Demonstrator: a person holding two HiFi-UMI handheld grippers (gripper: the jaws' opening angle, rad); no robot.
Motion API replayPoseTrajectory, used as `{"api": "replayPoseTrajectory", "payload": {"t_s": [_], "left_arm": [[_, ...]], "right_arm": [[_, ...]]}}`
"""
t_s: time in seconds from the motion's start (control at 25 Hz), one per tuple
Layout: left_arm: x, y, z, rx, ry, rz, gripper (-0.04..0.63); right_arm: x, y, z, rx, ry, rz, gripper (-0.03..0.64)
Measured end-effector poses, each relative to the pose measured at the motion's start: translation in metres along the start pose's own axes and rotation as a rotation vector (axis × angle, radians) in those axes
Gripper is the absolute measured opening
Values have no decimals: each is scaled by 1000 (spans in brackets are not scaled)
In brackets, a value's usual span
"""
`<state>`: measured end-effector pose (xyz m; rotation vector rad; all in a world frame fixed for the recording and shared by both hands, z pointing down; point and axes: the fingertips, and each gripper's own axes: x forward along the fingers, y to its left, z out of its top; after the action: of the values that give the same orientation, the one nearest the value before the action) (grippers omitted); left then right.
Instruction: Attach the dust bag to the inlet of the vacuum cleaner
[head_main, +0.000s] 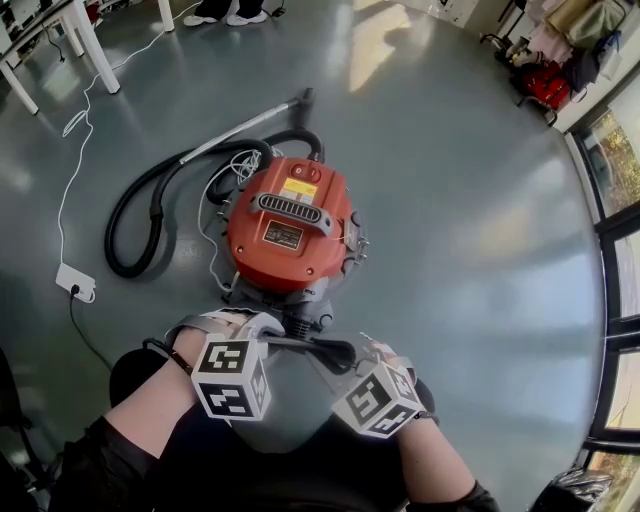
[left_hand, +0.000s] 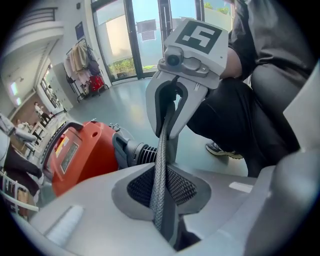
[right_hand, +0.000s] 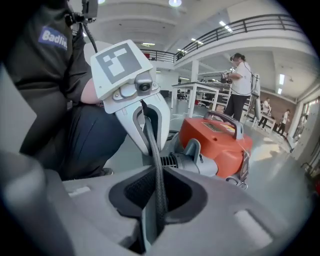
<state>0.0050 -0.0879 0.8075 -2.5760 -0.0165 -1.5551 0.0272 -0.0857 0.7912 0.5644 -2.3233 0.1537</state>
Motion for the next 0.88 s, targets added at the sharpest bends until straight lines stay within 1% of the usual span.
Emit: {"api": "replayPoseTrajectory", "payload": {"t_s": [0.12, 0.28, 0.36, 0.56, 0.88], "left_arm": [[0, 0, 1, 18, -9, 13, 74], [4, 2, 1, -24, -26, -18, 63], [5, 2, 2, -29, -32, -27, 63], [1, 1, 2, 3, -50, 13, 69], [-6, 4, 1, -21, -88, 5, 72]], "right_arm": [[0, 0, 0, 11, 5, 4, 40], [0, -1, -3, 17, 19, 0, 40], [0, -1, -4, 26, 25, 5, 40], [0, 0, -2, 37, 14, 14, 38], [0, -2, -1, 38, 10, 20, 38]]}}
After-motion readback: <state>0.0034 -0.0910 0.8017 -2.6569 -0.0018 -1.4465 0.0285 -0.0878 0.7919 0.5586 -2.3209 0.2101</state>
